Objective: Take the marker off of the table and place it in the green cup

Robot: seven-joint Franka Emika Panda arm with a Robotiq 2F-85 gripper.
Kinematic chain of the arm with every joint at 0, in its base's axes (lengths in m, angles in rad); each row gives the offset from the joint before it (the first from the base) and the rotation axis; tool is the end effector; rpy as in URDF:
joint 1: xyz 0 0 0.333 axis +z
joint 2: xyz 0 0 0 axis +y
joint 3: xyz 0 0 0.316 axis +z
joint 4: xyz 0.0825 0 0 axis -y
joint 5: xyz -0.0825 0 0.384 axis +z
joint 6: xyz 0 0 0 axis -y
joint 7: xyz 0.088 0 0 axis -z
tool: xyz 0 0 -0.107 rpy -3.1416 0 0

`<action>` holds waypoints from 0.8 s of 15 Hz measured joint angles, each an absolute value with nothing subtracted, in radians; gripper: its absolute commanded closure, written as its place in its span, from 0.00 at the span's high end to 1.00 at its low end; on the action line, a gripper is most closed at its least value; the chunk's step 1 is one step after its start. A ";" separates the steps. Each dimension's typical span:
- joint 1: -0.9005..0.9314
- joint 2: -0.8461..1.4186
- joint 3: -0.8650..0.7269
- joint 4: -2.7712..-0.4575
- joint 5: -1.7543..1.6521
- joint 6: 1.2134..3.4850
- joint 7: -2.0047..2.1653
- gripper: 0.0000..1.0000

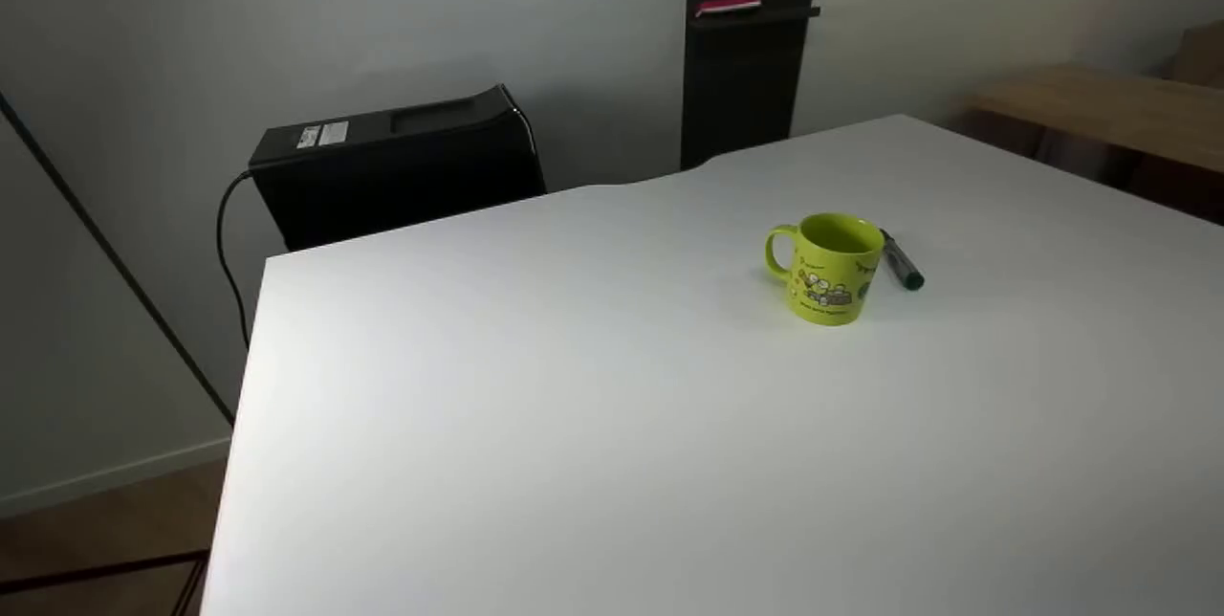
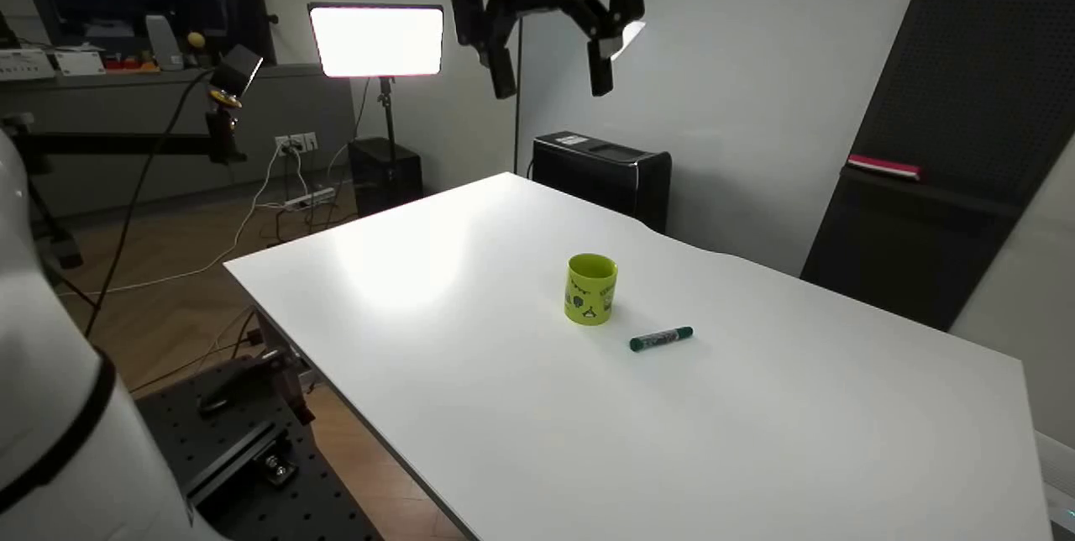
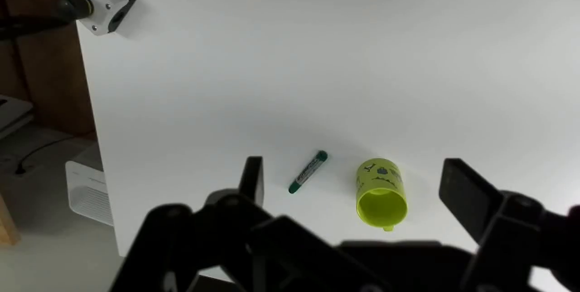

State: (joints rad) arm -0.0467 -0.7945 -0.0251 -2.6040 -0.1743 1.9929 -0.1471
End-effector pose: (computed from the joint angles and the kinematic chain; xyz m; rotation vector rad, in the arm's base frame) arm 0.3297 -0.0352 0.5141 2.9586 0.2045 0.2483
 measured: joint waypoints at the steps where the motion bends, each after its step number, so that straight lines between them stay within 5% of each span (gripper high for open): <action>1: -0.047 -0.795 -0.025 -2.604 -0.174 1.993 -0.147 1.00; 12: -0.087 -0.579 -0.066 -2.591 -0.175 2.094 -0.137 1.00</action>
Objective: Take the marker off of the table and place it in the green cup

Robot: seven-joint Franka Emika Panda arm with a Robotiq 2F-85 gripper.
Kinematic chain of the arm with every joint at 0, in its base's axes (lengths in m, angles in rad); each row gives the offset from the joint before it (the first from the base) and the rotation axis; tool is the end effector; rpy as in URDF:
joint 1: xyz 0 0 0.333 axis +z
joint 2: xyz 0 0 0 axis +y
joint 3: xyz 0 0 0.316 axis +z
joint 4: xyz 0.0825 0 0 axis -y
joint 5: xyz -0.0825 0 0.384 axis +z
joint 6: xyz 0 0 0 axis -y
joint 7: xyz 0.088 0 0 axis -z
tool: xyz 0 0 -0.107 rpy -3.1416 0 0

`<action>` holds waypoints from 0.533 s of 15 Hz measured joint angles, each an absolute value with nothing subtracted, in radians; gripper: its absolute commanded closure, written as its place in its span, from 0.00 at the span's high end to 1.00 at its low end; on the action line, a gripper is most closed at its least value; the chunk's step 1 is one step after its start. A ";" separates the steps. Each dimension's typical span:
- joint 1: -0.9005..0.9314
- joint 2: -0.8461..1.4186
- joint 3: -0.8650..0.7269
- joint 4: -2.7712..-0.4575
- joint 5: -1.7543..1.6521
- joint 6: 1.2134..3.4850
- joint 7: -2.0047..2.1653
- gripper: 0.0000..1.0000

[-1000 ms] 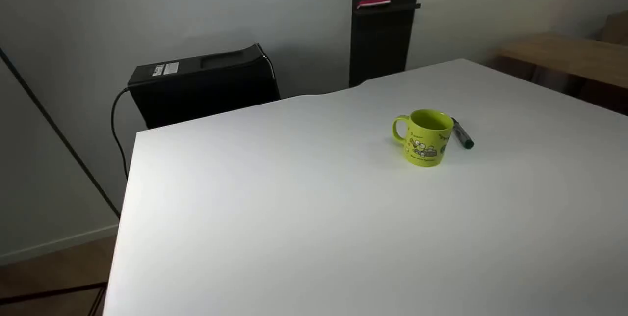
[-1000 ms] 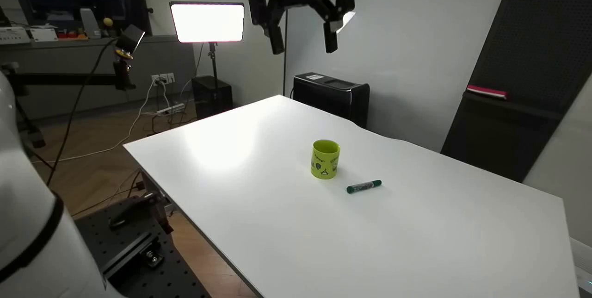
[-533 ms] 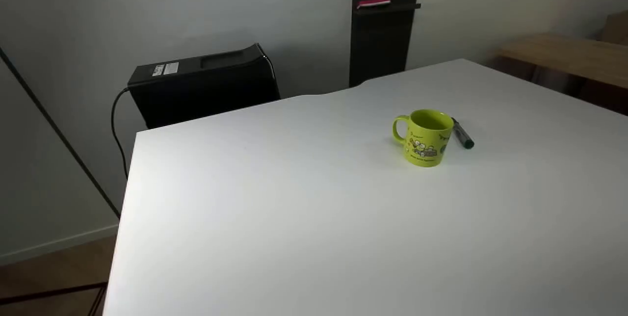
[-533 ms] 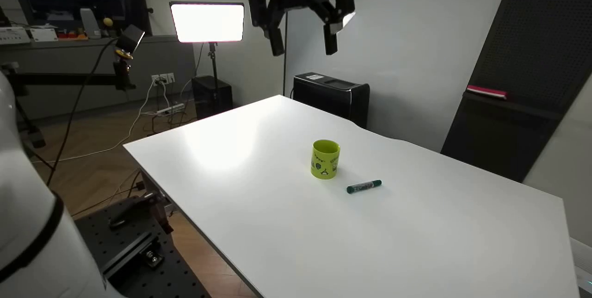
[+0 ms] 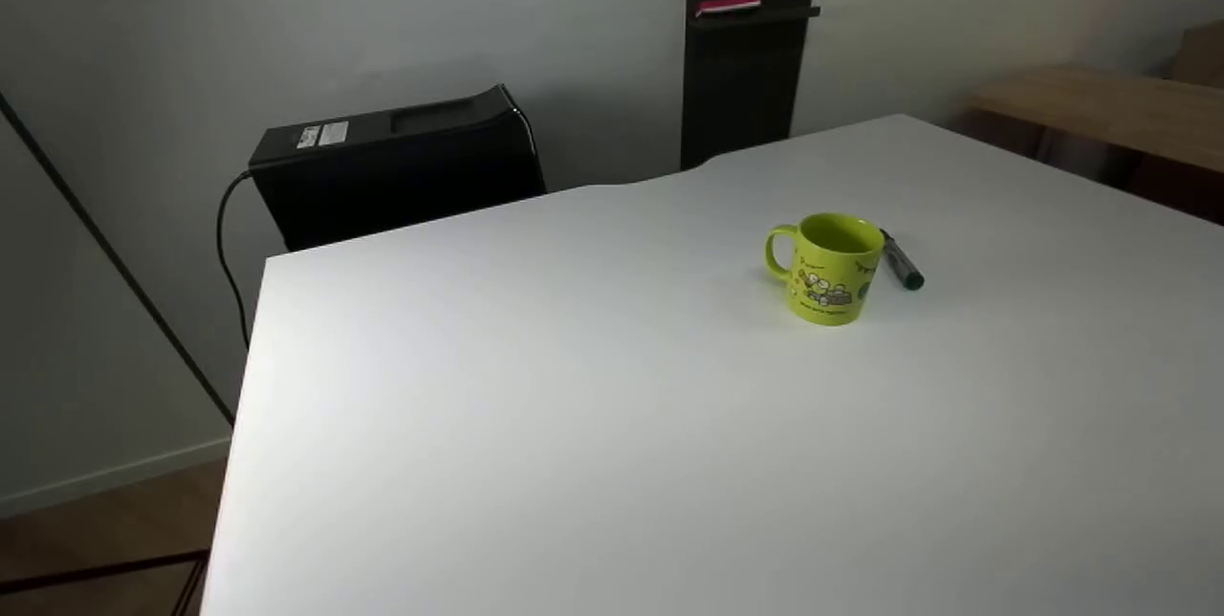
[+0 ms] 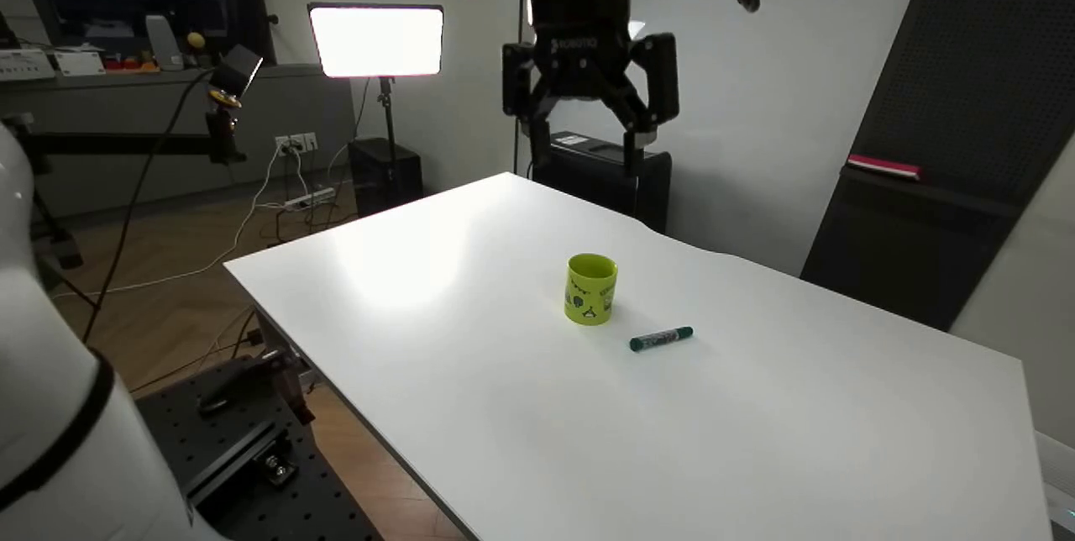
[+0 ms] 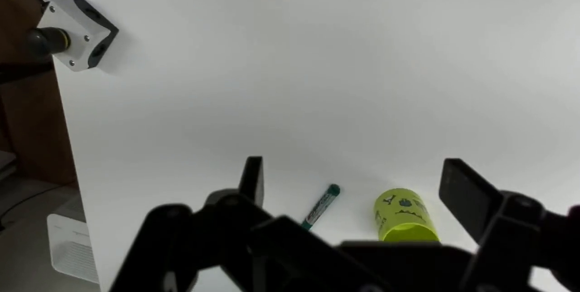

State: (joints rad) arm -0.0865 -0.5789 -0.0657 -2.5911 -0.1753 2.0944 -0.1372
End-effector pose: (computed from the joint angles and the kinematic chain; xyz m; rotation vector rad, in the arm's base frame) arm 0.3700 -0.0657 0.4537 3.0082 0.1140 0.0980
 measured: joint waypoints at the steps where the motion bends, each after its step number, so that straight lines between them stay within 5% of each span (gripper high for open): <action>1: -0.095 -0.537 -0.070 -2.580 -0.175 2.122 -0.133 1.00; 8: -0.123 -0.216 -0.095 -2.421 -0.148 2.257 -0.075 1.00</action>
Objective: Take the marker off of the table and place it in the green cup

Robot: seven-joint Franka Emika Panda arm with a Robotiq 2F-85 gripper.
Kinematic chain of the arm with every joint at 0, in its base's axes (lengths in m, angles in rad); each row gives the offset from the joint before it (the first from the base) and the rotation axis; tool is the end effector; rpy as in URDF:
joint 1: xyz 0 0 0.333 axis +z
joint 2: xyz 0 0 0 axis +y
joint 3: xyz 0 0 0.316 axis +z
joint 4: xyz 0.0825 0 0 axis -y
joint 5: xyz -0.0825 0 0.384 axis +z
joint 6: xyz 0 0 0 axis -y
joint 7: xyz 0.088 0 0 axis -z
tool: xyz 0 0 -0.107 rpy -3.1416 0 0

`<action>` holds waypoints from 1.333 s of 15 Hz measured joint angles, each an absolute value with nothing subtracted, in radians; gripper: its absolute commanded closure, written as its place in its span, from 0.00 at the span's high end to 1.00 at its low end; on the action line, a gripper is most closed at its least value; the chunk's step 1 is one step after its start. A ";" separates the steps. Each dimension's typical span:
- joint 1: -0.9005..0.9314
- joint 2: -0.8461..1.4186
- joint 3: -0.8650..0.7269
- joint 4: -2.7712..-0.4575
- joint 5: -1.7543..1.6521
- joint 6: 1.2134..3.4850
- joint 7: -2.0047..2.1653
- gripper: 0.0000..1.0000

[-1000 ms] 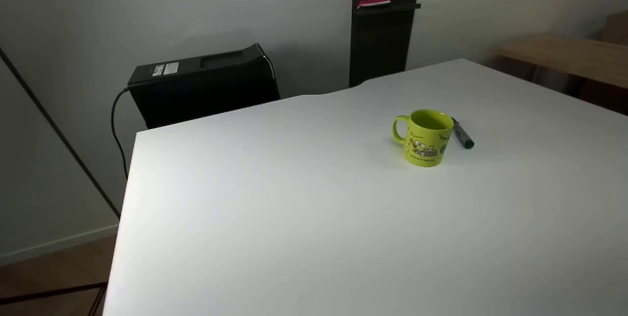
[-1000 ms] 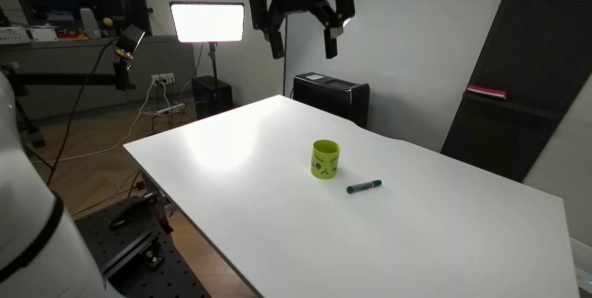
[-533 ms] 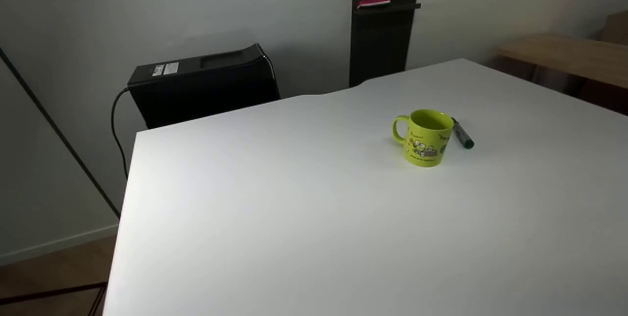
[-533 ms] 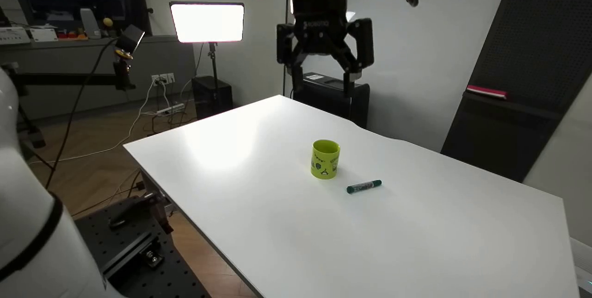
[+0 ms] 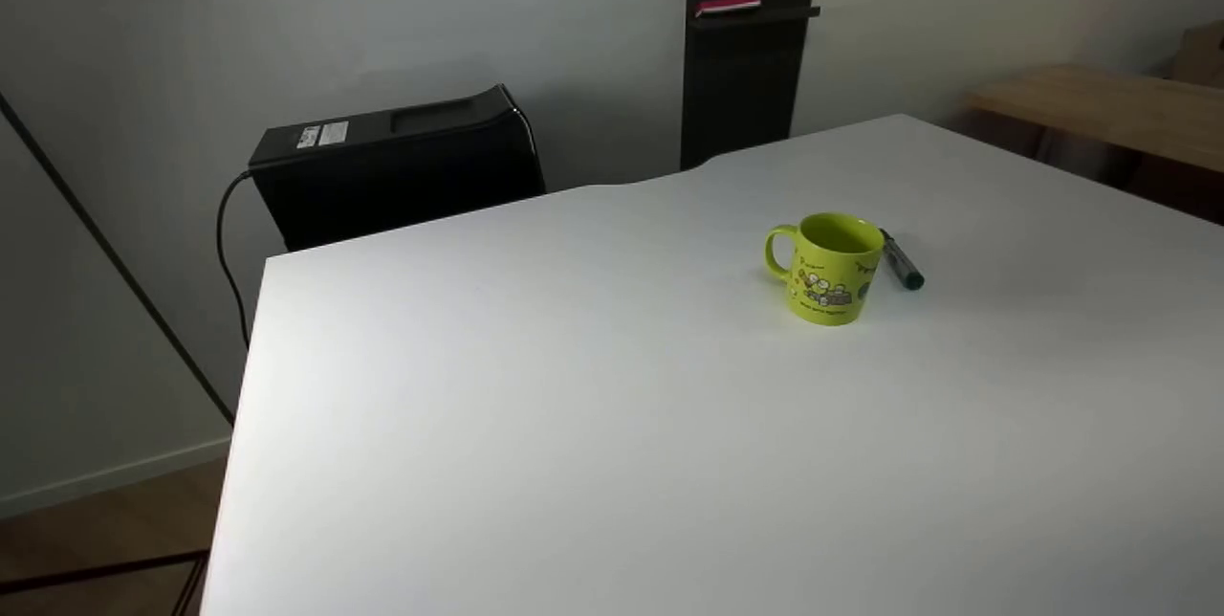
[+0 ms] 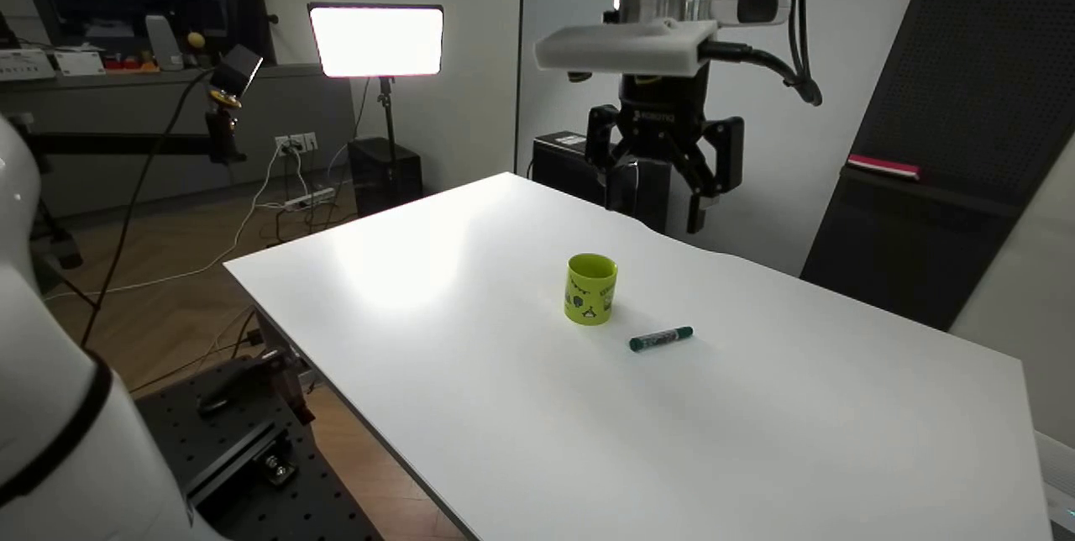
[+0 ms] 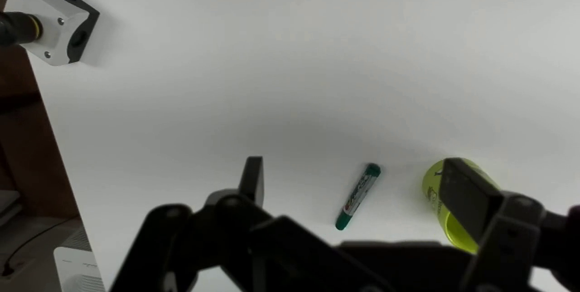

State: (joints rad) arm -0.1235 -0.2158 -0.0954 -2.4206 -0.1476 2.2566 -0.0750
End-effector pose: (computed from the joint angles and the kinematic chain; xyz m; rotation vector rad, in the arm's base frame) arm 0.4528 -0.1051 0.3957 3.0374 -0.0784 0.0565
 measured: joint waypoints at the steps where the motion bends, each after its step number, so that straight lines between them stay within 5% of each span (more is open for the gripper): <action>1: -0.124 -0.171 -0.100 -2.388 -0.132 2.266 -0.074 1.00; 20: -0.090 0.359 -0.099 -1.861 -0.038 2.277 0.067 1.00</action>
State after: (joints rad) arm -0.0905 0.3592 -0.0992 -1.8609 -0.0382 2.2769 0.0673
